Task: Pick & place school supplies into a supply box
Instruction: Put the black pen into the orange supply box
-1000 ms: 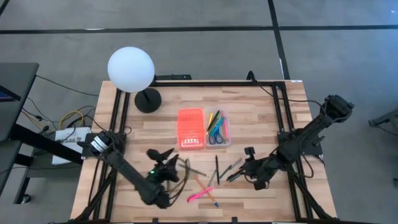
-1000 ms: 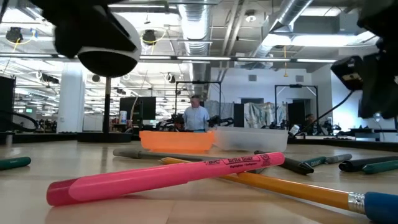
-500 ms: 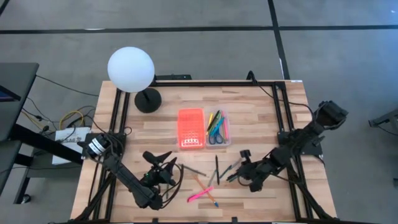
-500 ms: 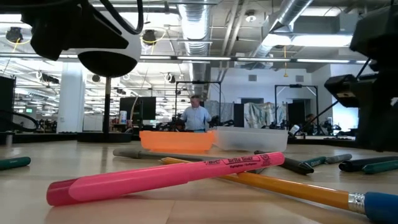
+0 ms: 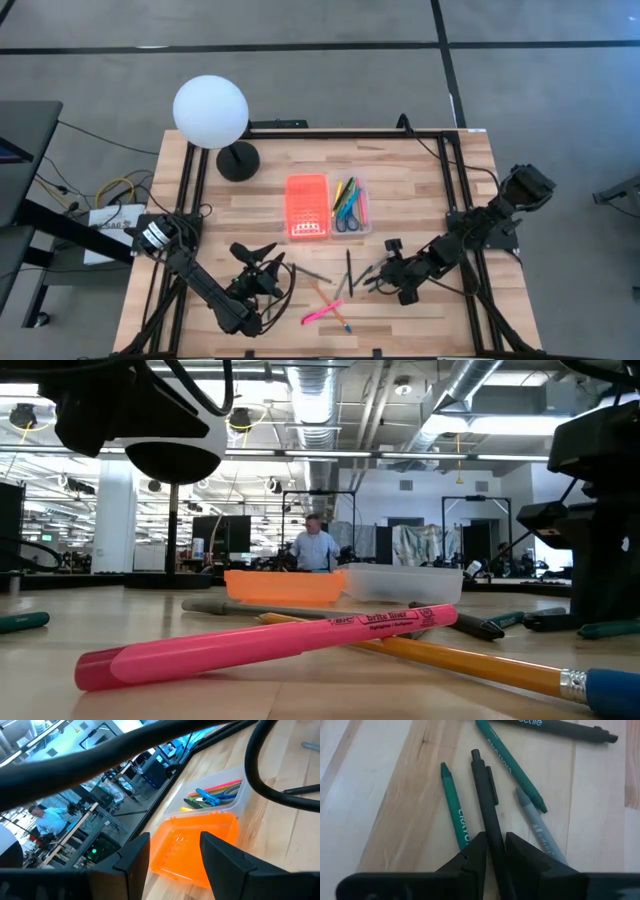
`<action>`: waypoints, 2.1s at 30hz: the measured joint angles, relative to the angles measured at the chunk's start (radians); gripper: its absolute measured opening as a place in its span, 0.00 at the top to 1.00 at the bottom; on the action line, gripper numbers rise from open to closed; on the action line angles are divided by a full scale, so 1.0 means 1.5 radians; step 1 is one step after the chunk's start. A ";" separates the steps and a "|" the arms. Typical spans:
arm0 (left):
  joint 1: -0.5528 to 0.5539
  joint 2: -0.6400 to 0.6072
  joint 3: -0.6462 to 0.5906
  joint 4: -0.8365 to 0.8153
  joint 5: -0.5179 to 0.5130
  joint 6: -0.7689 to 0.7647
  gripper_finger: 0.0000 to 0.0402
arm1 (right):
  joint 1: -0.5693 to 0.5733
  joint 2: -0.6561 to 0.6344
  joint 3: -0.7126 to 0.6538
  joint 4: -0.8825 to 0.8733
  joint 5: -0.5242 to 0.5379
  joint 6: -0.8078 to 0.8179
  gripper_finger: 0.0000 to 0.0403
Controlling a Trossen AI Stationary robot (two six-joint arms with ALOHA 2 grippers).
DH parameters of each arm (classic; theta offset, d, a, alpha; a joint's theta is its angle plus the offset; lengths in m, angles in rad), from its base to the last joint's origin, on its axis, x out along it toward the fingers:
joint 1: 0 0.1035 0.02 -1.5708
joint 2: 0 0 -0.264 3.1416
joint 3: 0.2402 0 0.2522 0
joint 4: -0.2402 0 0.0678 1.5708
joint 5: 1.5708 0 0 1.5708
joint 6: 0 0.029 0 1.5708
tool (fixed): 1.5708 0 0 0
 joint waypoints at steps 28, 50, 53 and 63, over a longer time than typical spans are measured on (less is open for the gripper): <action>0.044 0.001 0.000 0.005 0.054 0.002 0.58 | -0.003 -0.001 0.002 -0.033 0.022 0.017 0.98; 0.044 0.001 0.001 0.018 0.065 0.019 0.58 | -0.063 -0.154 0.072 -0.104 0.130 0.020 0.98; 0.044 0.001 0.001 0.024 0.063 0.019 0.58 | -0.110 -0.160 0.072 -0.076 0.129 0.045 0.98; 0.045 0.001 0.001 0.034 0.057 0.019 0.58 | -0.277 -0.159 0.072 0.048 0.129 0.080 0.98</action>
